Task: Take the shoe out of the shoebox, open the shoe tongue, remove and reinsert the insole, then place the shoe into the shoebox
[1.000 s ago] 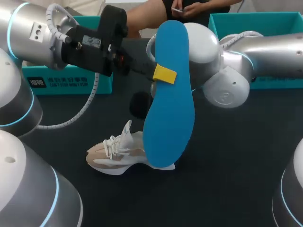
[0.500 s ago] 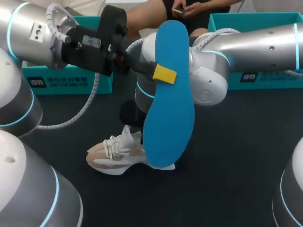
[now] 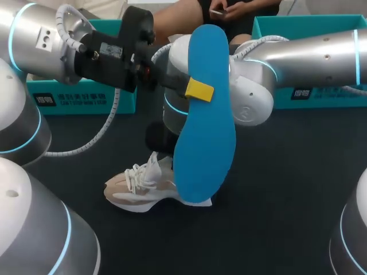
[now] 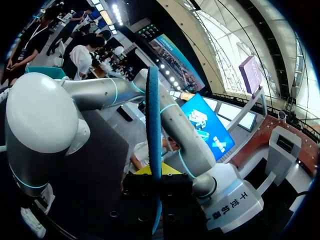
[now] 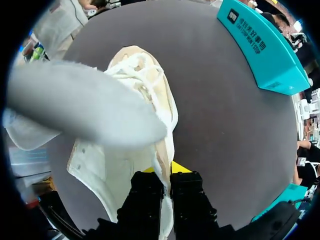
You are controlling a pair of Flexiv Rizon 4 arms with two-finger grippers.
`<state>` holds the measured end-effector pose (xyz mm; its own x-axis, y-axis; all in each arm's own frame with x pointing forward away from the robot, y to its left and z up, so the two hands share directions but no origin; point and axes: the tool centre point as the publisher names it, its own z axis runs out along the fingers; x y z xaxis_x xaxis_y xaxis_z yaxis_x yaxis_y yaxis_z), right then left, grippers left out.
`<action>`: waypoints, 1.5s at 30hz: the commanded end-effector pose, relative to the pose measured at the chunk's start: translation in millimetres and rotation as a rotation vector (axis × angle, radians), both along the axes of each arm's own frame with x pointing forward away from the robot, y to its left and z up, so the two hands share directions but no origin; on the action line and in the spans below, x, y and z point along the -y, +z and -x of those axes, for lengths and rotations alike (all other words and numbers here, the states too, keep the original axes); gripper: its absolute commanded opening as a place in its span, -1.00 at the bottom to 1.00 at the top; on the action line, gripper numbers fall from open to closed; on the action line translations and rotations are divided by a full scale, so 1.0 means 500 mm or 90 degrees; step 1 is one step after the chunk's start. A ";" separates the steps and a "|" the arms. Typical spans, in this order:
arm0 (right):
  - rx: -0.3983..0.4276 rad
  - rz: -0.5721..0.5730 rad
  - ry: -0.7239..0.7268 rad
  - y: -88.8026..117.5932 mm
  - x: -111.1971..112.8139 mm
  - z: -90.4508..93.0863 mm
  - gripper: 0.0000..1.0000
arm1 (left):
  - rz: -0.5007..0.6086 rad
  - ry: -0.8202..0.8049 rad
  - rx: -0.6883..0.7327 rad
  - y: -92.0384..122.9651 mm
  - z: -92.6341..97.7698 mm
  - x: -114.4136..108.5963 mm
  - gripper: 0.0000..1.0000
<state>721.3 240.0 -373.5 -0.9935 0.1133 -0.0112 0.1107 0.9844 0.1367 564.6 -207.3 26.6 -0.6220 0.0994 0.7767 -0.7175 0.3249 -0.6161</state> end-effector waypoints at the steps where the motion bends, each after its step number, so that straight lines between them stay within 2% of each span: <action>1: -0.024 -0.005 -0.041 0.023 0.009 0.000 -1.00 | -0.001 0.000 0.000 -0.001 -0.001 0.002 -1.00; 2: -0.030 -0.007 -0.061 0.033 0.011 0.003 -1.00 | -0.001 0.000 0.000 -0.001 -0.001 0.002 -1.00; 5: -0.115 0.007 -0.142 0.053 0.018 0.016 -1.00 | -0.001 0.000 0.000 -0.001 -0.001 0.002 -1.00; 7: -0.134 -0.004 -0.221 0.061 0.028 0.028 -1.00 | -0.001 0.000 0.000 -0.001 -0.001 0.002 -1.00; 9: -0.149 -0.045 -0.306 0.066 0.034 0.038 -1.00 | -0.001 0.000 0.000 -0.001 -0.001 0.002 -1.00; 11: -0.145 -0.106 -0.349 0.071 0.040 0.048 -1.00 | -0.001 0.000 0.000 -0.001 -0.001 0.002 -1.00; 12: -0.119 -0.129 -0.354 0.078 0.042 0.049 -1.00 | -0.001 0.000 0.000 -0.001 -0.001 0.002 -1.00; 22: -0.119 -0.129 -0.354 0.078 0.042 0.049 -1.00 | -0.001 0.000 0.000 -0.001 -0.001 0.002 -1.00; 23: -0.139 -0.187 -0.411 0.081 0.044 0.042 -1.00 | -0.001 0.000 0.000 -0.001 -0.001 0.002 -1.00; 25: -0.129 -0.230 -0.501 0.086 0.054 0.033 -1.00 | -0.001 0.000 0.000 -0.001 -0.001 0.002 -1.00; 26: -0.142 -0.255 -0.536 0.087 0.056 0.032 -1.00 | -0.001 0.000 0.000 -0.001 -0.001 0.002 -1.00; 28: -0.138 -0.274 -0.578 0.085 0.058 0.034 -1.00 | -0.001 0.000 0.000 -0.001 -0.001 0.002 -1.00; 31: -0.161 -0.309 -0.650 0.077 0.058 0.038 -1.00 | -0.001 0.000 0.000 -0.001 -0.001 0.002 -1.00; 37: -0.163 -0.331 -0.728 0.071 0.072 0.050 -1.00 | -0.001 0.000 0.000 -0.001 -0.001 0.002 -1.00; 45: -0.161 -0.324 -0.739 0.072 0.089 0.059 -1.00 | -0.001 0.000 0.000 -0.001 -0.001 0.002 -1.00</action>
<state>699.0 202.7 -339.4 -0.2784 0.8469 0.4532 0.9588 0.2169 0.1836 564.6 -207.3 26.6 -0.6220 0.0993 0.7767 -0.7175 0.3249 -0.6161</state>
